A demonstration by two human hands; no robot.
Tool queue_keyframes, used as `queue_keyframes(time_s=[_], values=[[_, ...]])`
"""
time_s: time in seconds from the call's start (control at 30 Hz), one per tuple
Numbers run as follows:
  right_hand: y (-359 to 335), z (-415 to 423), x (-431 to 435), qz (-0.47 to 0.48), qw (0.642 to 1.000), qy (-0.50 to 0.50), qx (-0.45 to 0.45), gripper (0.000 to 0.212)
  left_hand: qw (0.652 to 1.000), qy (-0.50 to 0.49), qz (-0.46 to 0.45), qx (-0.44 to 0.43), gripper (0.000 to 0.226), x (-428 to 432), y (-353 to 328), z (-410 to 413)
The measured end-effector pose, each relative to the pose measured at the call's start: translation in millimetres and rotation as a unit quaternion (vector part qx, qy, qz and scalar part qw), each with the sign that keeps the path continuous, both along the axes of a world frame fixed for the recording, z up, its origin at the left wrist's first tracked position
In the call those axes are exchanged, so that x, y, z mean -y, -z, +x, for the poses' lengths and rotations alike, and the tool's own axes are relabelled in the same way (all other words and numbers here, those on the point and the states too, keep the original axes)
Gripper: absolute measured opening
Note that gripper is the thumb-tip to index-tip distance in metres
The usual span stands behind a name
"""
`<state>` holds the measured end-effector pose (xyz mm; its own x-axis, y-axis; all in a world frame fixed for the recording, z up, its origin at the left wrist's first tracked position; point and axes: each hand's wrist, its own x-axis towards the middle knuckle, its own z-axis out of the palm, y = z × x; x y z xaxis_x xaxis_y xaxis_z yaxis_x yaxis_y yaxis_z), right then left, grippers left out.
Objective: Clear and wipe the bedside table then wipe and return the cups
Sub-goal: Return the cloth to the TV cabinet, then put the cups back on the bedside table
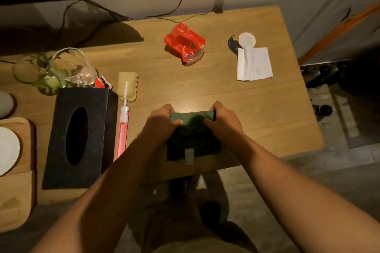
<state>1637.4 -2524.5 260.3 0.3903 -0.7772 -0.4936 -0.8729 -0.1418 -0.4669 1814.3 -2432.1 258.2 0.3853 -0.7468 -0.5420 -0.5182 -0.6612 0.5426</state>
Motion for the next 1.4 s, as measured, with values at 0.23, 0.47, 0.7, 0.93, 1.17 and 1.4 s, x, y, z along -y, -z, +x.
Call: queue_keyframes(time_s=[0.23,0.47,0.7,0.93,1.17,1.4], values=[[1.0,-2.8,5.1,-0.031,0.998,0.012,-0.057,0.040,0.990,0.074,0.057,0.108,0.053,14.7,-10.6,4.4],[-18.2,-69.1,-24.7,0.041,0.996,0.062,-0.047,0.021,0.937,0.287,0.078,0.185,0.026,56.3,-51.7,-64.7],[-71.7,-228.9,-133.0,0.020,0.949,0.314,-0.009,0.010,0.839,0.523,-0.073,0.131,0.021,33.5,-89.2,-221.6],[-127.0,-401.7,-385.4,-0.057,0.831,0.553,-0.021,0.009,0.651,0.728,-0.193,0.099,0.026,-123.8,-137.9,-448.3],[-173.5,-470.9,-706.6,-0.133,0.602,0.784,-0.076,0.019,0.377,0.889,-0.258,0.027,0.029,-404.6,-178.7,-633.7],[-184.3,-462.1,-942.0,-0.136,0.368,0.916,-0.085,0.007,0.136,0.955,-0.256,-0.067,0.025,-664.8,-198.9,-721.8]])
